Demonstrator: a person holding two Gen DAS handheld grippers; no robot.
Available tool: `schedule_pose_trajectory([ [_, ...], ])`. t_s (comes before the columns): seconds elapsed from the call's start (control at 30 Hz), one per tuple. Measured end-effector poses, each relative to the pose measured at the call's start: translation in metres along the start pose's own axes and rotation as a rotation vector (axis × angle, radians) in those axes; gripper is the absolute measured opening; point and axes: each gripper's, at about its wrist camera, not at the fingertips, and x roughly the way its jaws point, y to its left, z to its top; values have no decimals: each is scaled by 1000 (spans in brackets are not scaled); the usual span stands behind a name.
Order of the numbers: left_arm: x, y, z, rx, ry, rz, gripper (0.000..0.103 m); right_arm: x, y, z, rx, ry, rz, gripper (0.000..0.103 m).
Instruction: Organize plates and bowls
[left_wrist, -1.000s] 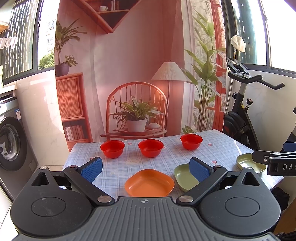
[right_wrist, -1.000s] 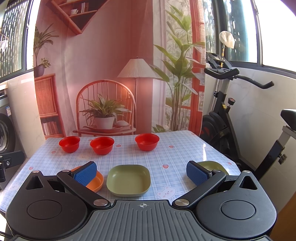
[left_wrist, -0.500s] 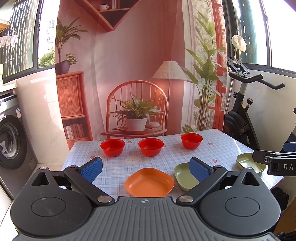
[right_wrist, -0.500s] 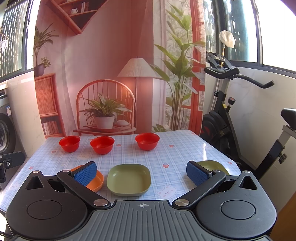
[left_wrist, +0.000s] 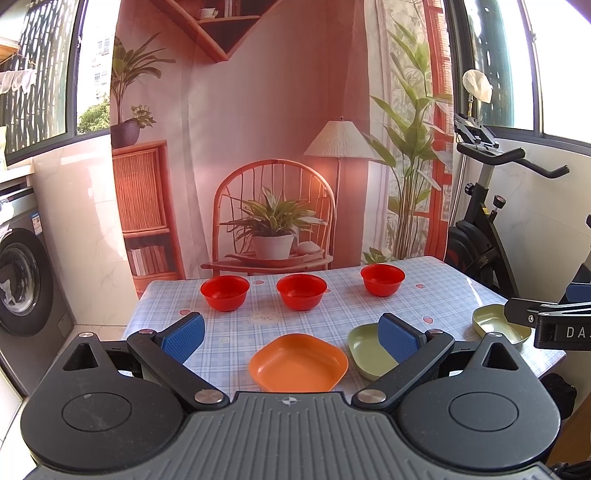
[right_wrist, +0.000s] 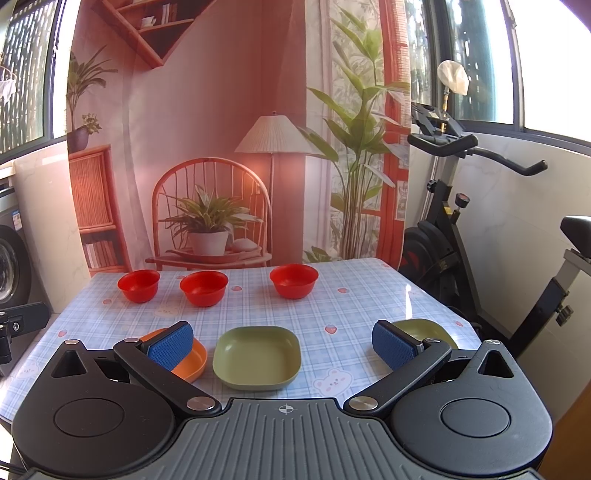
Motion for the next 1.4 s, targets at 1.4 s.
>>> schedule_pose_trajectory([
  [1.4, 118, 28, 54, 129, 69, 128, 91, 129, -3, 54, 111, -32, 168, 103],
])
